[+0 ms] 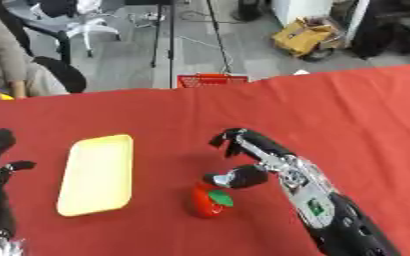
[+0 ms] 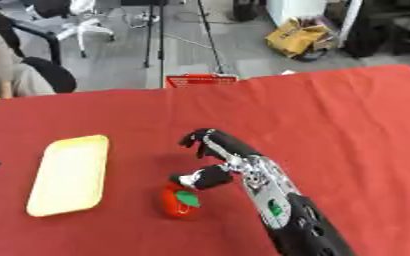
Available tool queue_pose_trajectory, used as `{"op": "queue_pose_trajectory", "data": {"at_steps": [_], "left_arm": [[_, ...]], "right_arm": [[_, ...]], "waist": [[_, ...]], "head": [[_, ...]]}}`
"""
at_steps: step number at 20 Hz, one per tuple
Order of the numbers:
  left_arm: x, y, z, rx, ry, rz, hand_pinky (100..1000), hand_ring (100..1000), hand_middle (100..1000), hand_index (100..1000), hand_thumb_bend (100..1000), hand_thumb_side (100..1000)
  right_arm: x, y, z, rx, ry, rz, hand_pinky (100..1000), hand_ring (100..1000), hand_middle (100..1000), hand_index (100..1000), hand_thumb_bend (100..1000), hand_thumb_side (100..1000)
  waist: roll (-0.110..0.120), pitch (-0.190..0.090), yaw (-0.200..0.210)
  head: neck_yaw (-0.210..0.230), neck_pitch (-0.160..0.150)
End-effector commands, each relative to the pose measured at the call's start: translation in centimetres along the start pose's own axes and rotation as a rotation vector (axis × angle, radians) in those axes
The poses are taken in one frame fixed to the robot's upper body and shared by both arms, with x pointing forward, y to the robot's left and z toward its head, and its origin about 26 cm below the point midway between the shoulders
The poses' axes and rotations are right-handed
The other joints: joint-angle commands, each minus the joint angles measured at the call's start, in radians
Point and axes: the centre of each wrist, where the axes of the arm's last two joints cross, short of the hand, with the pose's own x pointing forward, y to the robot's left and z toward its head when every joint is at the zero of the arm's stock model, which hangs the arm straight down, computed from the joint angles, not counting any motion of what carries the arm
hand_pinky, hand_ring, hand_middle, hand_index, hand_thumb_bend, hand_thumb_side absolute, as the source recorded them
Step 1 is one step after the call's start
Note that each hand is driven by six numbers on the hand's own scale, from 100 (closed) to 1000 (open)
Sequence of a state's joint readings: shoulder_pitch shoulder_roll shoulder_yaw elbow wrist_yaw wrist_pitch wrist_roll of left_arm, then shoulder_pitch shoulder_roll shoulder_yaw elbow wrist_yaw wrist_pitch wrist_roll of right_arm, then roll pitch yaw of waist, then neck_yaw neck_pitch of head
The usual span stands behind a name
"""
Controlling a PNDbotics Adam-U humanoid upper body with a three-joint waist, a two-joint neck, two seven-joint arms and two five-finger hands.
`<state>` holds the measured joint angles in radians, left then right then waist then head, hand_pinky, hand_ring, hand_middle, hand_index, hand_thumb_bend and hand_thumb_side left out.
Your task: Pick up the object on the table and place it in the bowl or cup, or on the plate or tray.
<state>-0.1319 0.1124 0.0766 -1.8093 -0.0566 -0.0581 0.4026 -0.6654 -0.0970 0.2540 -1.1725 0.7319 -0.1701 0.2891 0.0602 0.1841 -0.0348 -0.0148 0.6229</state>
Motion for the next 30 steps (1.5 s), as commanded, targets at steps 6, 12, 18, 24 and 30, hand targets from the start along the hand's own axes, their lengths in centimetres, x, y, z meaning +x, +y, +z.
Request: {"op": "queue_pose_trajectory", "data": {"at_steps": [6,12,18,24,30], "left_arm": [[0.5,0.2,-0.3,-0.012,-0.021,-0.002,517,820,775,720,645,872],[0.4,0.2,-0.3,-0.014,-0.022,-0.006,517,819,775,720,645,872],[0.4,0.2,-0.3,-0.015,-0.023,-0.007,518,819,774,720,645,872],[0.5,0.2,-0.4,-0.016,-0.025,-0.006,518,818,774,720,645,872],[0.5,0.2,-0.4,-0.015,-0.026,-0.005,519,818,773,720,645,872]], "right_arm": [[-0.3,-1.2,0.3,0.095,-0.034,0.050,636,620,729,840,615,412],[-0.9,-1.6,0.7,0.175,-0.033,0.057,632,619,729,843,616,398],[-1.0,-1.6,0.8,0.206,-0.034,0.054,627,614,727,843,616,391],[-0.9,-1.3,0.6,0.237,-0.045,0.049,618,607,721,843,615,383],[-0.2,-1.8,0.3,0.243,-0.084,0.066,617,607,722,845,615,394]], "waist": [[-0.003,-0.028,0.001],[-0.009,-0.029,0.001],[-0.011,-0.029,0.003],[-0.013,-0.026,0.006],[-0.014,-0.025,0.006]], "head": [[-0.004,0.003],[-0.005,0.007],[-0.006,0.008],[-0.007,0.008],[-0.006,0.008]]}}
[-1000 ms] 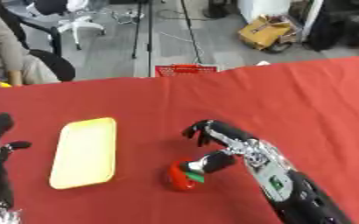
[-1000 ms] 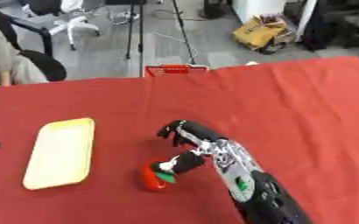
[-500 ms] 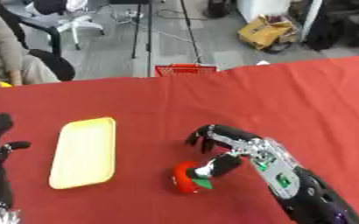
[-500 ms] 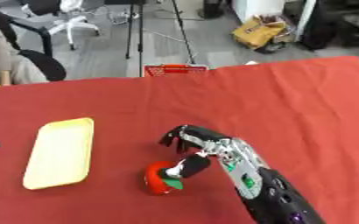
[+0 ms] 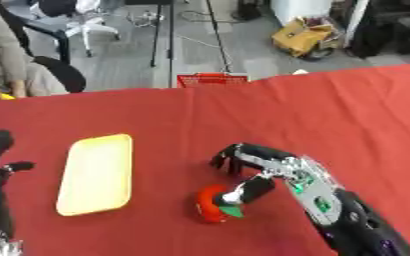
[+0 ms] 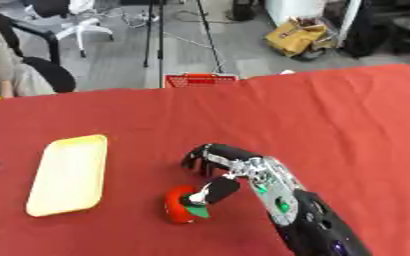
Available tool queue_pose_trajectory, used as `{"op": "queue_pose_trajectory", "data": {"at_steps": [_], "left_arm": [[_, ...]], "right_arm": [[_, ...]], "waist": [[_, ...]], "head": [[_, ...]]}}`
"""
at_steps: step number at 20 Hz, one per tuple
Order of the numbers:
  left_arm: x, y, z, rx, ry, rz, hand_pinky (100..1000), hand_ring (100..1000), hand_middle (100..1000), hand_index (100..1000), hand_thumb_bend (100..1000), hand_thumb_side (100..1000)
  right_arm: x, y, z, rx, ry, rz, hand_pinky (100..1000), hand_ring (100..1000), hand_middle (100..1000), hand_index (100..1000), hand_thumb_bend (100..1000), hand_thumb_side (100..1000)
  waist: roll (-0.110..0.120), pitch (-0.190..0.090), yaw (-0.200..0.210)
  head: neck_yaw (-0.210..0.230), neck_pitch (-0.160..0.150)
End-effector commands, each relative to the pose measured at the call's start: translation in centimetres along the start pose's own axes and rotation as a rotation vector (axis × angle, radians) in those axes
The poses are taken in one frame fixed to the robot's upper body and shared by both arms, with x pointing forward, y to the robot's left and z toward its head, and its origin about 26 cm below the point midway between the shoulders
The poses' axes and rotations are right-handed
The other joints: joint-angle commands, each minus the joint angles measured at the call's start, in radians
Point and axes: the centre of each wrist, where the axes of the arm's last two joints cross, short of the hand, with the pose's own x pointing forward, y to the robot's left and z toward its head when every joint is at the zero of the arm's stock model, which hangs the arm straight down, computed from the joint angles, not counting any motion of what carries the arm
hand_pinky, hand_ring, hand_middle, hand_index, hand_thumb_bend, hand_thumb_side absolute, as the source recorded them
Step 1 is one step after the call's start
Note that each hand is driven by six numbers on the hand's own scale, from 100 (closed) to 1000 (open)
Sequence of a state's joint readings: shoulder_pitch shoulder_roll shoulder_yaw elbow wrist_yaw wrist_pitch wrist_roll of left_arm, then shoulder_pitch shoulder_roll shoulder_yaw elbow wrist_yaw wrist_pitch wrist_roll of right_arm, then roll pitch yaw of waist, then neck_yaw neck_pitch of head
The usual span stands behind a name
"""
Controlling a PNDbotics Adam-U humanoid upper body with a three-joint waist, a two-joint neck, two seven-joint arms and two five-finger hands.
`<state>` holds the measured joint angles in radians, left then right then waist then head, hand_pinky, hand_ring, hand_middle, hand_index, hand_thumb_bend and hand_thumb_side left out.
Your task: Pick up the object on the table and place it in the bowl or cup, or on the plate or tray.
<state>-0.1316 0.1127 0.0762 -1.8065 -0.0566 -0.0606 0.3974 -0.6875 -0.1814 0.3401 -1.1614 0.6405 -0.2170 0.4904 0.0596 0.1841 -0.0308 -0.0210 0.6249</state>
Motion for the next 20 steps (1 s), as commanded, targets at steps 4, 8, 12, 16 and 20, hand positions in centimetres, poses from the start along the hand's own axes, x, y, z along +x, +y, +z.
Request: {"op": "queue_pose_trajectory", "data": {"at_steps": [4,8,12,16,20], "left_arm": [[0.6,0.2,-0.4,-0.007,-0.026,-0.005,519,817,773,720,645,873],[0.6,0.3,-0.4,-0.006,-0.026,-0.006,519,817,773,720,646,873],[0.5,0.3,-0.4,-0.007,-0.025,-0.006,519,817,772,719,645,873],[0.6,0.3,-0.4,-0.006,-0.026,-0.008,519,816,772,719,646,873],[0.6,0.3,-0.4,-0.007,-0.027,-0.007,520,816,772,719,646,873]], "right_arm": [[2.2,-3.4,0.4,-0.102,-0.066,0.082,615,605,721,845,612,428],[3.5,-5.0,1.1,-0.177,-0.093,0.113,614,605,722,847,611,443],[4.0,-5.4,1.2,-0.170,-0.108,0.126,614,605,722,847,613,438],[4.1,-5.1,1.1,-0.137,-0.114,0.118,614,605,721,847,613,430],[4.2,-4.7,0.9,-0.095,-0.128,0.109,614,604,720,846,614,422]], "waist": [[-0.013,-0.025,0.001],[-0.013,-0.026,0.000],[-0.015,-0.026,-0.001],[-0.014,-0.026,0.000],[-0.016,-0.026,0.001]], "head": [[0.002,0.005],[0.001,0.006],[0.001,0.007],[0.000,0.006],[0.000,0.007]]}}
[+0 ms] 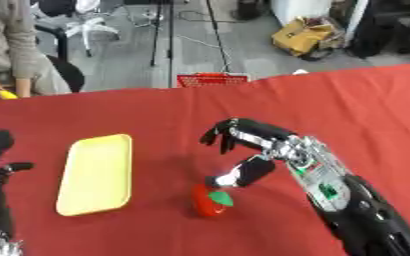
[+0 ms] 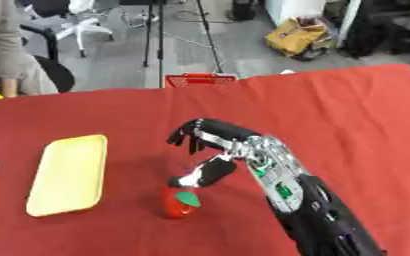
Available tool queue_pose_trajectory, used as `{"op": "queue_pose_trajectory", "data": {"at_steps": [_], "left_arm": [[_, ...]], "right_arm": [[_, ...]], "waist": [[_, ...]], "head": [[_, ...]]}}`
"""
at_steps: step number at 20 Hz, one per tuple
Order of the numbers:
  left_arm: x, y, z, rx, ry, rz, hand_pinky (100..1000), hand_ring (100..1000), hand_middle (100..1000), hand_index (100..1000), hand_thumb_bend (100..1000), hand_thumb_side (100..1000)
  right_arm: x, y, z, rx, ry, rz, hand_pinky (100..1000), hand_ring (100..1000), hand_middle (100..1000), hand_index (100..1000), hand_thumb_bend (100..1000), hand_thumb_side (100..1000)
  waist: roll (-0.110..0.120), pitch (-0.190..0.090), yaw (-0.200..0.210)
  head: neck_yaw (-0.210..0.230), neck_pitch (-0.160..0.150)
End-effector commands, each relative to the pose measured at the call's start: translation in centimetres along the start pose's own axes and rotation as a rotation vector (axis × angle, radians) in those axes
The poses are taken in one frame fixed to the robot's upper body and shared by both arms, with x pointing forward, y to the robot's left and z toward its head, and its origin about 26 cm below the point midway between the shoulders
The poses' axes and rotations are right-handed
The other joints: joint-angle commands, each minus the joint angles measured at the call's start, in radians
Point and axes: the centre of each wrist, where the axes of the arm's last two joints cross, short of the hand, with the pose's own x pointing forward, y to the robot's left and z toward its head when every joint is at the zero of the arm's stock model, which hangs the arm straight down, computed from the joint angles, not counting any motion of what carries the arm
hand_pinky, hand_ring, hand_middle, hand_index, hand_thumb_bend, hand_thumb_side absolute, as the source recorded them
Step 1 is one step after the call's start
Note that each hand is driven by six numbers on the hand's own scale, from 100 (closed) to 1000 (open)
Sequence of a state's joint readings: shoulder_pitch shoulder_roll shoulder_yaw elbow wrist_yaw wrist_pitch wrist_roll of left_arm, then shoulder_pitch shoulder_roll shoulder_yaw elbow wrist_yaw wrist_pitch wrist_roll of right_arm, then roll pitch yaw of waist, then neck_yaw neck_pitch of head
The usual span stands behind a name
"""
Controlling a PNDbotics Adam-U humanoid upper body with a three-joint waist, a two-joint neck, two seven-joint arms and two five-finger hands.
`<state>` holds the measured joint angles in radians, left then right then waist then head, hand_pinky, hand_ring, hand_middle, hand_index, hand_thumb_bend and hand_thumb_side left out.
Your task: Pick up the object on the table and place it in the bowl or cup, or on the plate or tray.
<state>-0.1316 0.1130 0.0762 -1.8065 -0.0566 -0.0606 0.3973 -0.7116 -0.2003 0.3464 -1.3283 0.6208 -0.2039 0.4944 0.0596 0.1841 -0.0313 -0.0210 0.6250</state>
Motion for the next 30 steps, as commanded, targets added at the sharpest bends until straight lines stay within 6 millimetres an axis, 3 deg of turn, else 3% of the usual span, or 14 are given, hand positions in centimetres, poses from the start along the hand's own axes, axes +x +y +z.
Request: {"op": "queue_pose_trajectory", "data": {"at_steps": [1,19,30], "left_arm": [[0.6,0.3,-0.4,-0.007,-0.027,-0.007,519,816,772,719,646,873],[0.6,0.3,-0.4,-0.009,-0.026,-0.007,520,814,771,719,648,872],[0.6,0.2,-0.4,-0.010,-0.026,-0.004,520,813,770,719,649,872]], "right_arm": [[0.4,-0.9,0.1,0.015,-0.026,0.015,614,604,720,847,615,417],[0.1,0.6,-0.7,0.253,-0.003,0.079,623,621,728,848,579,355],[-1.6,2.7,-1.0,0.347,0.095,0.130,619,627,721,848,528,332]], "waist": [[-0.016,-0.025,0.002],[-0.016,-0.024,0.003],[-0.012,-0.023,0.002]], "head": [[-0.001,0.007],[-0.004,0.008],[-0.006,0.007]]}}
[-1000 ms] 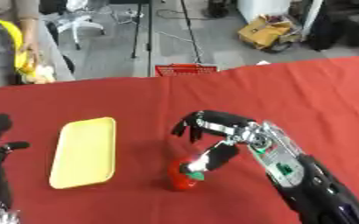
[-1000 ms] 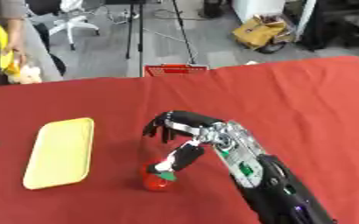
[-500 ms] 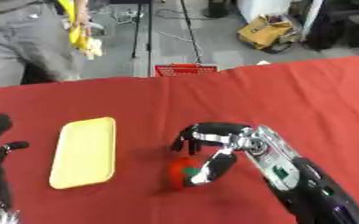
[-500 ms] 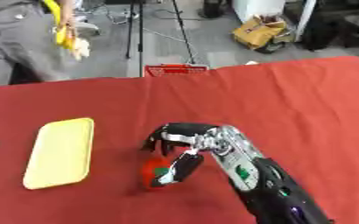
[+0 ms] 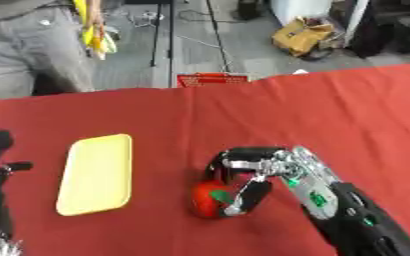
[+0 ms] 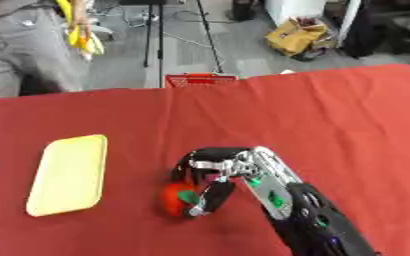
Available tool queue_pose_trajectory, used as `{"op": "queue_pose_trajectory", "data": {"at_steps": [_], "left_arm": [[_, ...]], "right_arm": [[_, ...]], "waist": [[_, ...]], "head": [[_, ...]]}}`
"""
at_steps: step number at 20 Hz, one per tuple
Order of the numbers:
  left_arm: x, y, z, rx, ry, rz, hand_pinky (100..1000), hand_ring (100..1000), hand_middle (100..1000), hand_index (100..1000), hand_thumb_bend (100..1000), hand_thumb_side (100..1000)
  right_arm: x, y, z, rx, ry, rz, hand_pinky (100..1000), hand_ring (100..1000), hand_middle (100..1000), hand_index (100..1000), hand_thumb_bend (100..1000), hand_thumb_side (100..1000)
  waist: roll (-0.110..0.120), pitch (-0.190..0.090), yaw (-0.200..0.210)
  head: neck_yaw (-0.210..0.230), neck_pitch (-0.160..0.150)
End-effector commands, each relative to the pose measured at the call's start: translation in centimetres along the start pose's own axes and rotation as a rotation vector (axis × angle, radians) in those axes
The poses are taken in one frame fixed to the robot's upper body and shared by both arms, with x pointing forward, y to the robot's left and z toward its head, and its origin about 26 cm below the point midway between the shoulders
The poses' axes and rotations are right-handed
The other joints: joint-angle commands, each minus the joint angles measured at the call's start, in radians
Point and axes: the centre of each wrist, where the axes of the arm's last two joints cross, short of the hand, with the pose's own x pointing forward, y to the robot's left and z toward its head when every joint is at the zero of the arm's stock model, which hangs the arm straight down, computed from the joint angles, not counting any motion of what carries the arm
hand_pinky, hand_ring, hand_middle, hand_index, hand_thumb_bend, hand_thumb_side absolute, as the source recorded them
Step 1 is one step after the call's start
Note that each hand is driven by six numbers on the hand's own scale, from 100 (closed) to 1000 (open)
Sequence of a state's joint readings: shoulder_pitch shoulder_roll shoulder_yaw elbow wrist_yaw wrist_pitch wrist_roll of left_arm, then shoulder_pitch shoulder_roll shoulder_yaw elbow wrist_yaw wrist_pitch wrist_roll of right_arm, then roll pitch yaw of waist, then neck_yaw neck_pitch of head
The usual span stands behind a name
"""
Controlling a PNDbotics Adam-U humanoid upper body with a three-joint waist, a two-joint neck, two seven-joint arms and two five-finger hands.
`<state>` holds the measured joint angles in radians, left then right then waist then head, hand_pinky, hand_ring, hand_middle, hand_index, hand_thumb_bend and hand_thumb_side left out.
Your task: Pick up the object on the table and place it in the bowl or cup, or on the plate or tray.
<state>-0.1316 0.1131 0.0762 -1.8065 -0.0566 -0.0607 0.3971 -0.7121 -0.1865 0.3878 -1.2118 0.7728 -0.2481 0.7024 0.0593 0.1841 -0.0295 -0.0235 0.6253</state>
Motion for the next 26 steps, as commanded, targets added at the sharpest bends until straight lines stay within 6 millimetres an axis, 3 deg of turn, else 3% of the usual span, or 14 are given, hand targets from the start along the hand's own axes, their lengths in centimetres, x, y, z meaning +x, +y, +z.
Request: {"op": "queue_pose_trajectory", "data": {"at_steps": [1,9,10,11,12,13,14,15,16,18,21,26], "left_arm": [[0.6,0.2,-0.4,-0.010,-0.025,-0.003,520,813,770,719,648,872],[0.6,0.1,-0.4,-0.010,-0.026,0.000,520,812,770,719,648,872],[0.6,0.1,-0.4,-0.009,-0.025,0.001,520,812,770,719,648,872],[0.6,0.1,-0.4,-0.009,-0.025,0.002,520,812,770,719,648,872],[0.6,0.1,-0.4,-0.009,-0.024,0.002,520,812,770,718,647,872],[0.6,0.1,-0.4,-0.008,-0.024,0.002,520,812,770,718,647,872],[0.6,0.1,-0.4,-0.008,-0.024,0.003,520,811,770,716,646,873],[0.6,0.1,-0.4,-0.007,-0.024,0.004,520,811,770,716,646,873],[0.6,0.1,-0.4,-0.007,-0.024,0.004,520,811,770,716,646,873],[0.6,0.1,-0.4,-0.006,-0.024,0.006,520,811,769,716,645,874],[0.6,0.1,-0.4,-0.004,-0.026,0.007,520,811,769,716,645,874],[0.6,0.1,-0.4,-0.003,-0.026,0.008,520,810,769,716,643,875]], "right_arm": [[-0.2,-0.1,-0.2,0.005,0.023,0.036,618,626,720,847,528,330],[-1.0,2.0,-1.1,-0.014,0.052,0.024,574,590,678,808,515,322],[-1.0,2.2,-1.1,-0.040,0.050,0.016,507,542,618,756,523,322],[-1.1,2.4,-1.2,-0.069,0.048,0.008,507,542,618,756,523,322],[-1.1,2.5,-1.2,-0.111,0.047,-0.003,408,470,532,660,506,321],[-1.2,2.6,-1.3,-0.155,0.048,-0.014,408,470,532,660,506,321],[-1.3,2.7,-1.3,-0.198,0.053,-0.023,301,384,442,537,362,315],[-1.3,2.8,-1.4,-0.245,0.061,-0.031,301,384,442,537,362,315],[-1.4,2.8,-1.4,-0.288,0.069,-0.037,250,340,397,486,148,317],[-1.5,3.0,-1.5,-0.357,0.084,-0.044,225,316,372,461,100,308],[-1.5,2.7,-1.5,-0.442,0.097,-0.059,226,315,372,460,100,304],[-0.7,0.5,-1.0,-0.548,0.076,-0.033,233,322,380,469,100,352]], "waist": [[-0.011,-0.023,0.000],[-0.007,-0.021,-0.001],[-0.006,-0.020,-0.001],[-0.006,-0.020,-0.001],[-0.005,-0.019,-0.001],[-0.005,-0.019,-0.001],[-0.005,-0.018,-0.001],[-0.005,-0.018,-0.001],[-0.005,-0.017,-0.001],[-0.006,-0.016,0.000],[-0.007,-0.013,0.000],[-0.009,-0.012,0.001]], "head": [[-0.004,0.007],[-0.008,0.003],[-0.008,0.003],[-0.008,0.002],[-0.008,0.002],[-0.009,0.002],[-0.008,0.002],[-0.009,0.001],[-0.009,0.001],[-0.008,0.001],[-0.008,0.001],[-0.008,0.000]]}}
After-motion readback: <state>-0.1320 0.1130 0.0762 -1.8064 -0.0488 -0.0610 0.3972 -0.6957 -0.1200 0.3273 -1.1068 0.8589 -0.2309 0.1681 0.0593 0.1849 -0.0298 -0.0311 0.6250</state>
